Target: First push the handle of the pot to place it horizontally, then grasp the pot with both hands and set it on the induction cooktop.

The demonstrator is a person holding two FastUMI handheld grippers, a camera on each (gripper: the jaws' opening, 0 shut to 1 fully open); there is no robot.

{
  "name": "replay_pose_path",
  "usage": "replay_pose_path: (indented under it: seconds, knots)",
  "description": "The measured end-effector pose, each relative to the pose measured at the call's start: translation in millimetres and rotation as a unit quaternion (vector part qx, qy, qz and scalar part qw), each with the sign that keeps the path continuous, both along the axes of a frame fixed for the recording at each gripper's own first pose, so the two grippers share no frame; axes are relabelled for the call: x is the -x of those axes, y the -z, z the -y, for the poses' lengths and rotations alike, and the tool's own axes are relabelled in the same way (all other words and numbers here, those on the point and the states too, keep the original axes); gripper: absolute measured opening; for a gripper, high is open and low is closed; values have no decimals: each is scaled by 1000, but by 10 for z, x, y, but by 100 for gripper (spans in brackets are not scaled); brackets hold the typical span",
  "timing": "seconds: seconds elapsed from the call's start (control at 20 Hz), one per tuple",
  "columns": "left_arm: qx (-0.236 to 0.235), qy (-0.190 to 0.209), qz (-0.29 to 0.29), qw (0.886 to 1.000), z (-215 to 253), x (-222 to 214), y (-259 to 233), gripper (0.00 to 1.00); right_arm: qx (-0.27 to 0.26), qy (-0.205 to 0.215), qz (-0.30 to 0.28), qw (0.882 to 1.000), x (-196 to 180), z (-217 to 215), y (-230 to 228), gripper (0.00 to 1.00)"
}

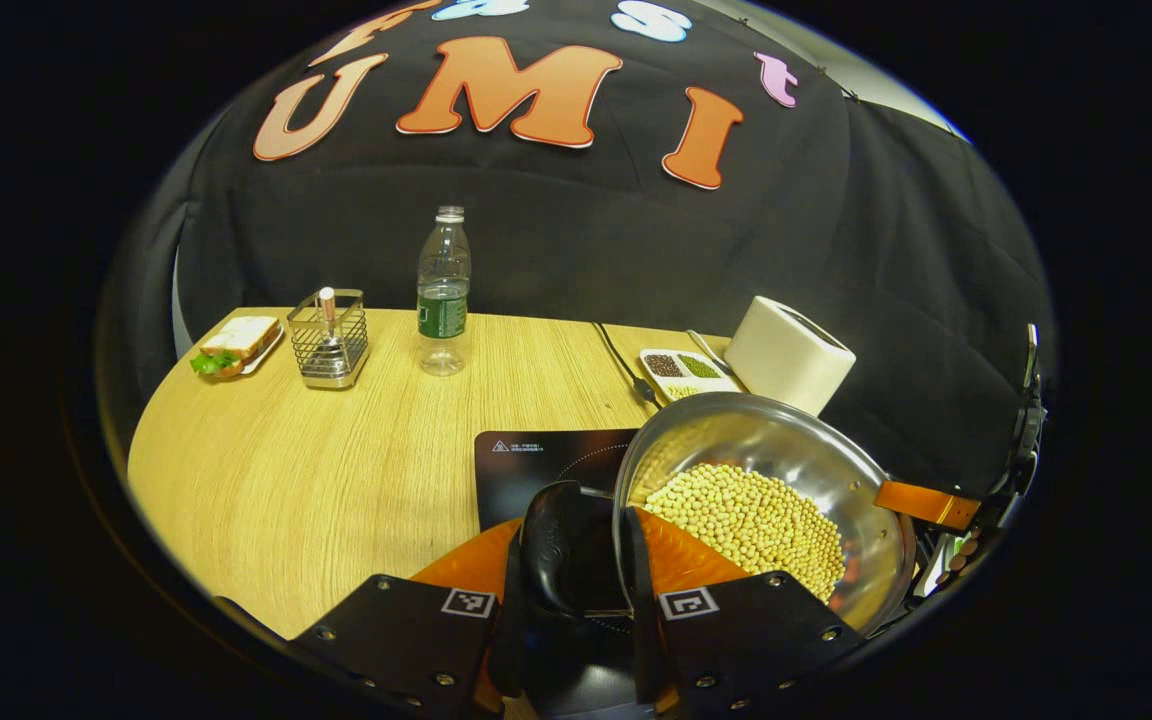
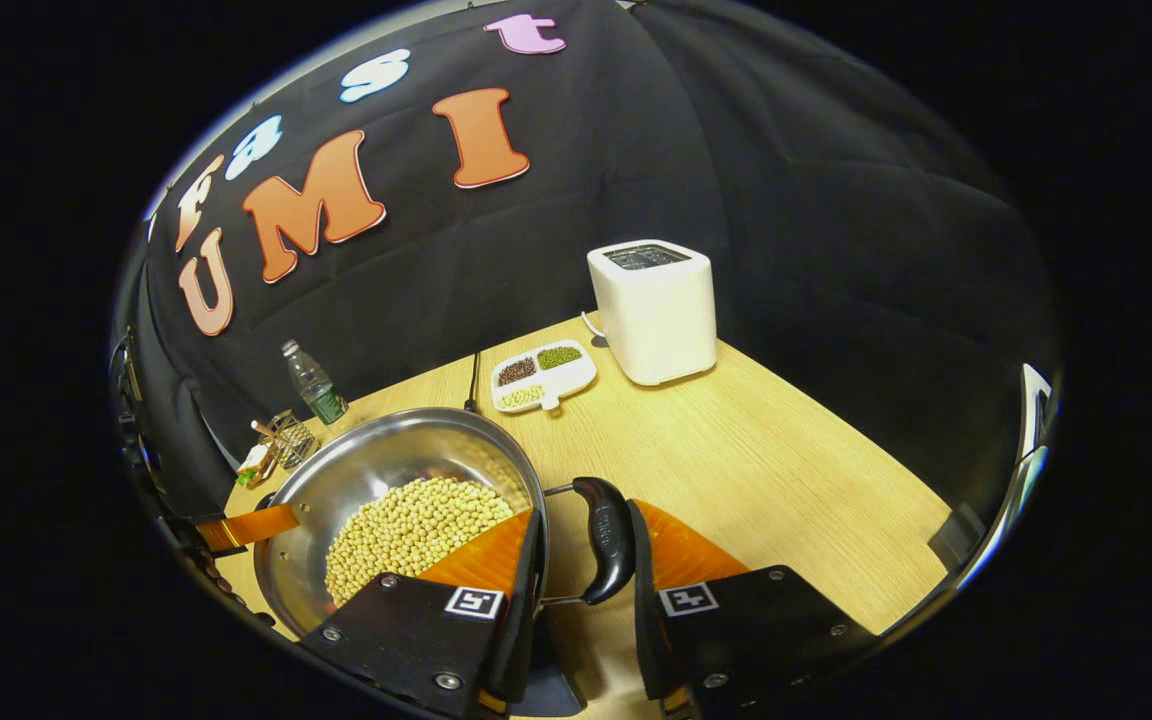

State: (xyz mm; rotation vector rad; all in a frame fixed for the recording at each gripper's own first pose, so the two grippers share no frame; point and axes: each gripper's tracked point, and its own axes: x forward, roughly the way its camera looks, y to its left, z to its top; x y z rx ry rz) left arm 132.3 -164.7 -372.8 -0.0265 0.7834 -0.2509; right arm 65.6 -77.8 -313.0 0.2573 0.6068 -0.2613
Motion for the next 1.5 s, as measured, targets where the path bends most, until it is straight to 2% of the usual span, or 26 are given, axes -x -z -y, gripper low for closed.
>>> replay_pose_path:
  seconds: [0.2, 0.3, 0.35, 0.5, 0.55, 0.6, 0.65, 0.7, 0.8, 1.05, 1.25, 1.3, 1.4, 1.5]
  knots:
    - [10, -7, -2, 1000, -13, -2, 13, 44, 0, -3, 0, 1000, -9, -20, -9, 44]
    - [13, -2, -2, 1000, 16, 7, -2, 46, 2, -4, -2, 1000, 1, -18, -13, 48]
    - [5, 3, 5, 1000, 13, -2, -35, 48, 2, -3, -5, 1000, 9, -23, -19, 51]
    - [-24, 0, 47, 999, -88, -71, -272, 64, 3, 1, 10, 1000, 36, -27, -171, 58]
    - [-31, -6, 61, 998, -129, -74, -390, 75, 10, 1, 15, 1000, 57, -24, -262, 69]
    - [-37, -12, 77, 996, -179, -73, -531, 76, 16, 0, 21, 1000, 96, -1, -358, 84]
    - [-42, -19, 91, 995, -237, -73, -693, 76, 18, -8, 28, 999, 132, -24, -467, 93]
    - [-46, -26, 108, 993, -289, -58, -876, 76, 20, -21, 38, 999, 159, -46, -612, 95]
    - [-52, -35, 153, 986, -378, -25, -1336, 76, 37, -26, 67, 997, 228, 46, -960, 95]
    - [-80, -68, 259, 960, -669, 245, -2516, 75, 74, -13, 161, 984, 437, 255, -2061, 95]
    - [-101, -86, 331, 934, -895, 576, -3328, 72, 117, -5, 214, 970, 665, 359, -2727, 95]
    - [-100, -93, 344, 929, -939, 678, -3488, 75, 121, -4, 225, 967, 714, 363, -2858, 95]
    - [-65, -96, 355, 928, -897, 846, -3743, 73, 120, -5, 240, 963, 826, 346, -3036, 95]
    - [-35, -94, 377, 921, -904, 990, -4075, 73, 116, -4, 249, 962, 915, 373, -3127, 95]
